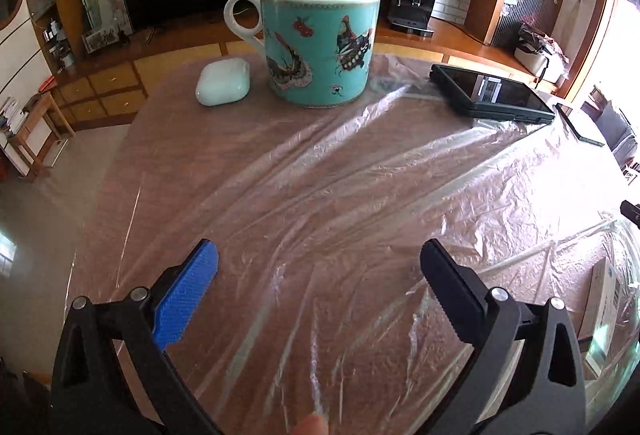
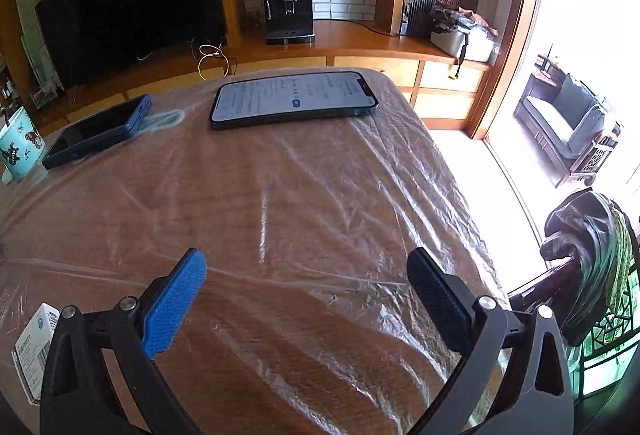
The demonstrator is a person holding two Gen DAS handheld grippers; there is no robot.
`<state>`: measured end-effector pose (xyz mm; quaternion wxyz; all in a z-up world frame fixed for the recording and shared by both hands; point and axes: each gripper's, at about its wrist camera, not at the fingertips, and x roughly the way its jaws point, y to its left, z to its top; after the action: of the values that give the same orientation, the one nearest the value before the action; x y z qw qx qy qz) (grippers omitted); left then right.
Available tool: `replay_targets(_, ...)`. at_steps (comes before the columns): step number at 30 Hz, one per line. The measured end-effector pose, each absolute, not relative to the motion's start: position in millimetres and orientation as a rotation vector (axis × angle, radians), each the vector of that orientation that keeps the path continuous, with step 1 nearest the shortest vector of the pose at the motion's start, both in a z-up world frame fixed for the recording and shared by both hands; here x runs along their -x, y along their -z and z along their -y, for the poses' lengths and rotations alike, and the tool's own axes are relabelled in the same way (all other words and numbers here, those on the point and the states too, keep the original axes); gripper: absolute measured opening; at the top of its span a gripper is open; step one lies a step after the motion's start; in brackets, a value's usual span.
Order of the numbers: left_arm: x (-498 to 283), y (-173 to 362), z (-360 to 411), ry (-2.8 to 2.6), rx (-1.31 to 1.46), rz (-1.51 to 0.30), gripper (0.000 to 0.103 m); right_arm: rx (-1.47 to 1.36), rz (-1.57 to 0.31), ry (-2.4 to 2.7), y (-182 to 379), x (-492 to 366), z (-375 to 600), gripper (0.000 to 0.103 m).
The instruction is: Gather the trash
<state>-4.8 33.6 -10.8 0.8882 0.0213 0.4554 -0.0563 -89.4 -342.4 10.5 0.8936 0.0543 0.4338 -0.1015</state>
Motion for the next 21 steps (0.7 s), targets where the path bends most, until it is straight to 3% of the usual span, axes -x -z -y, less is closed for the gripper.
replay_targets(21,-0.4,11.5,-13.4,0.087,-0.052,-0.959,0.102,-0.102,-0.937,0.222,-7.1,82.2,342.5,0.099)
